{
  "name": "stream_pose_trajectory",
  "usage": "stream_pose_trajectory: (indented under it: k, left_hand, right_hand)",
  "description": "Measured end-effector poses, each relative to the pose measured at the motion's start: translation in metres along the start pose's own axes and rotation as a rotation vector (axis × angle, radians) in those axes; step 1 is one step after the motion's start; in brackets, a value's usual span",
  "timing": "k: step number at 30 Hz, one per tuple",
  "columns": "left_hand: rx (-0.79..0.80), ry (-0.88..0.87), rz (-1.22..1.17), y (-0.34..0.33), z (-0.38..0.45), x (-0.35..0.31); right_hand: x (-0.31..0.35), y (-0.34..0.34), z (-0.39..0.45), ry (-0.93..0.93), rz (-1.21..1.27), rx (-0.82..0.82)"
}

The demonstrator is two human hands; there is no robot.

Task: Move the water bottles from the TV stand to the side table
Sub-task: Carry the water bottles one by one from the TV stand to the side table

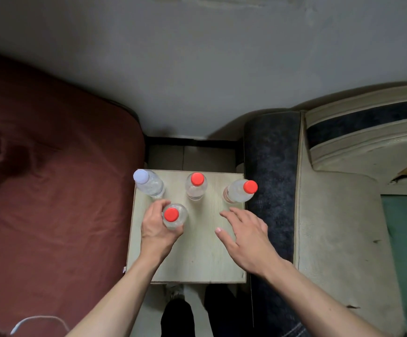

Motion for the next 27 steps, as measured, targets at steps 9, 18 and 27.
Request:
stream_pose_trajectory:
  k: [9, 18, 27]
  left_hand:
    - [0.078, -0.045, 0.055, 0.007, -0.007, 0.001]
    - [0.141, -0.081, 0.34, 0.046, -0.035, -0.009]
    - [0.092, -0.265, 0.411, 0.106, -0.069, -0.07]
  right_hand:
    - [0.012, 0.0, -0.014, -0.022, 0.036, -0.004]
    - [0.039, 0.021, -0.035, -0.003, -0.01, -0.09]
    - [0.078, 0.056, -0.081, -0.025, -0.064, -0.221]
Point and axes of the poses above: each hand's wrist, its own z-axis towards the middle knuckle, its own y-axis out of the back of the hand, x = y × z, the point moved 3 cm from there along z, towards the middle knuckle, and after that the axes turned 6 degrees about x, right-handed, at the moved point
